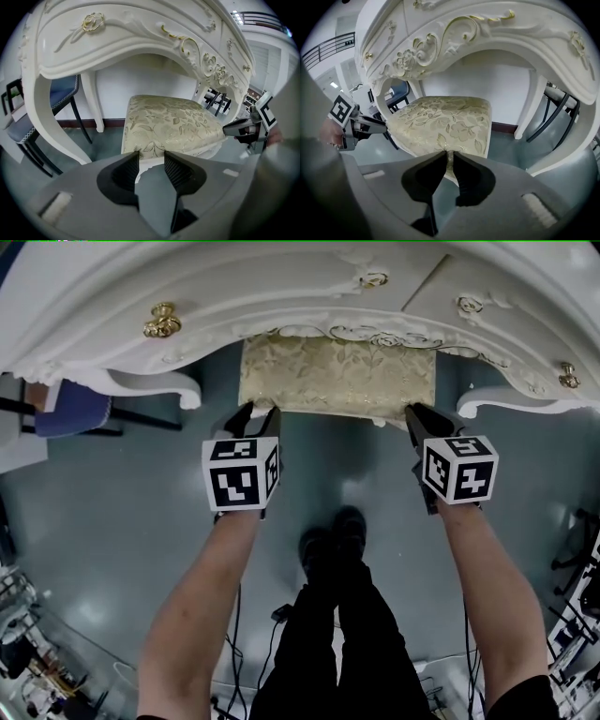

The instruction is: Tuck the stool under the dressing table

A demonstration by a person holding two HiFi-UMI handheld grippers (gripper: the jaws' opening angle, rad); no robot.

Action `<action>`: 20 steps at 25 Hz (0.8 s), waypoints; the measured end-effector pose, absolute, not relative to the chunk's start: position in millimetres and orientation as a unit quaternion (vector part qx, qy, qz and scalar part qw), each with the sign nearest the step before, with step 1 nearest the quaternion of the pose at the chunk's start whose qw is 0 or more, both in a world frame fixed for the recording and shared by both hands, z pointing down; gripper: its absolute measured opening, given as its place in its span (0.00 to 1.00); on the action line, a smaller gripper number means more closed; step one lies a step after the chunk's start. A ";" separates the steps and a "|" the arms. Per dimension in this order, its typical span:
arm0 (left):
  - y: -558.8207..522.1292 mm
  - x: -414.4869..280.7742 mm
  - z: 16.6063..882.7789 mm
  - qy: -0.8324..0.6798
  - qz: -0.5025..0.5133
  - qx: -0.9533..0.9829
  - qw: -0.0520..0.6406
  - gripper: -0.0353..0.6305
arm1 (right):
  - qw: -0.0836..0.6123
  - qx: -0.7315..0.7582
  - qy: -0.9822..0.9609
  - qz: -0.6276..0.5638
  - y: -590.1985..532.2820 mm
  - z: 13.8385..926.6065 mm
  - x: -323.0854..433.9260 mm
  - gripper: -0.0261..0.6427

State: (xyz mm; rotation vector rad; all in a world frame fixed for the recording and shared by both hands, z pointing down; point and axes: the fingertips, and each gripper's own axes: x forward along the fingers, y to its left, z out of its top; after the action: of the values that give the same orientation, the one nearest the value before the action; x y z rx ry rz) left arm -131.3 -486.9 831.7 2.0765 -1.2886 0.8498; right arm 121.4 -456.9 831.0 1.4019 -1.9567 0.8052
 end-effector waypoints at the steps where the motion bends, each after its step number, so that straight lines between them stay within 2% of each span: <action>1: -488.7 -132.1 832.1 -0.480 0.315 0.773 0.270 0.33 | 0.298 0.526 -0.740 0.293 -456.9 831.5 120.0 0.11; 9: -515.0 -142.2 830.0 -0.504 0.307 0.770 0.244 0.33 | 0.292 0.516 -0.769 0.238 -465.1 829.7 105.0 0.11; 20: -519.3 -123.0 827.8 -0.484 0.311 0.781 0.245 0.31 | 0.297 0.550 -0.746 0.229 -501.4 826.6 137.6 0.11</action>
State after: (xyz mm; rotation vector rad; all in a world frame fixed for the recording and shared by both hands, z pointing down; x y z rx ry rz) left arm -123.0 -519.3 827.8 2.1307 -1.3213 0.8478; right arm 137.6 -501.4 826.6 1.4634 -1.9837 0.6085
